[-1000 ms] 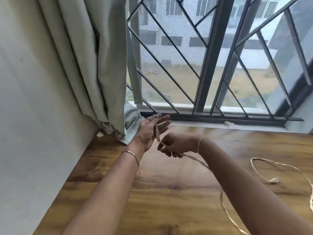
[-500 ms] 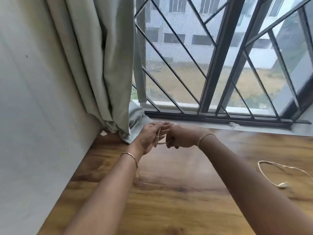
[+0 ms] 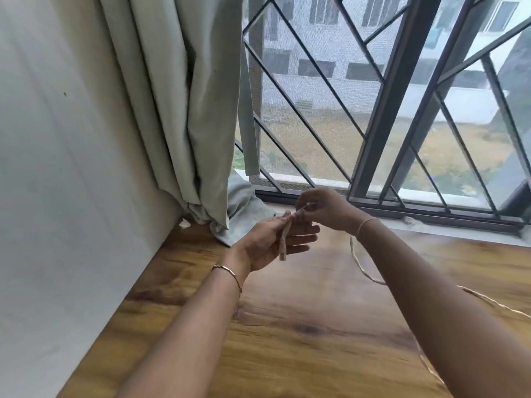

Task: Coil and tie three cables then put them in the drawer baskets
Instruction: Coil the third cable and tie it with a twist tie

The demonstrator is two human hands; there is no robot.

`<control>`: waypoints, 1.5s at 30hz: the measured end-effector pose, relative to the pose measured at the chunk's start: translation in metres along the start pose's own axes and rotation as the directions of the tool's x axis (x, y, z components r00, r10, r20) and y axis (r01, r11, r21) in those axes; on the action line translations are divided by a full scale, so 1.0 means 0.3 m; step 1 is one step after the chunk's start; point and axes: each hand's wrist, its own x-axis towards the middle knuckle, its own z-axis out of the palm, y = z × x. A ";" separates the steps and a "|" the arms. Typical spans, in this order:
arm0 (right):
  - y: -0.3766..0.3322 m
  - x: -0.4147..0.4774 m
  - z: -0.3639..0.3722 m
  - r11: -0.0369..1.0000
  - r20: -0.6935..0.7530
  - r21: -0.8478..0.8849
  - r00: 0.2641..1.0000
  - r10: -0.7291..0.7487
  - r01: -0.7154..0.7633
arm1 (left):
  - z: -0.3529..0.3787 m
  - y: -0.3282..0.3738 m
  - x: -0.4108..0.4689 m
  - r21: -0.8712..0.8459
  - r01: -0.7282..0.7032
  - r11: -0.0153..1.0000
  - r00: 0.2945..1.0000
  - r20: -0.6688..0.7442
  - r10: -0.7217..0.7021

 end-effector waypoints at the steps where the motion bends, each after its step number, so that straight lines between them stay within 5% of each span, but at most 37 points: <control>1: 0.004 0.000 0.001 1.000 -0.008 0.028 1.000 -0.006 0.006 | 0.000 -0.002 -0.003 -0.014 -0.002 1.000 1.000 0.007 0.002; 12: 0.055 -0.012 0.050 0.800 -0.044 0.600 0.999 0.025 0.007 | 0.016 0.014 -0.040 -0.143 0.005 0.990 0.997 0.077 0.006; 16: 0.056 -0.028 0.123 0.658 -0.078 0.751 0.982 0.174 -0.057 | 0.034 0.023 -0.011 -0.270 -0.064 0.961 0.994 0.071 0.086; 19: 0.060 -0.060 0.181 0.687 -0.029 0.705 0.961 0.276 -0.176 | 0.041 0.025 0.012 -0.346 -0.167 0.923 0.984 0.003 0.180; 25: 0.069 -0.130 0.250 0.606 0.441 0.652 0.878 0.185 -0.455 | 0.001 0.031 0.049 -0.213 -0.303 0.929 0.951 -0.135 0.279; 31: -0.009 -0.119 0.141 0.951 0.571 0.054 0.791 0.221 -0.305 | -0.048 -0.010 0.060 0.009 -0.257 0.966 0.943 -0.219 0.252; 35: -0.062 -0.095 0.062 0.988 0.445 -0.146 0.888 0.113 -0.052 | -0.056 -0.017 0.059 0.086 -0.191 0.978 0.956 -0.208 0.205; 40: -0.029 -0.040 -0.010 0.984 0.157 -0.177 0.987 0.014 0.015 | -0.050 -0.034 0.037 0.162 -0.008 0.987 0.994 -0.105 0.025; 45: 0.033 -0.016 -0.022 0.988 0.062 0.142 0.997 0.049 -0.058 | 0.000 -0.020 0.026 0.121 0.025 0.992 1.000 -0.005 -0.025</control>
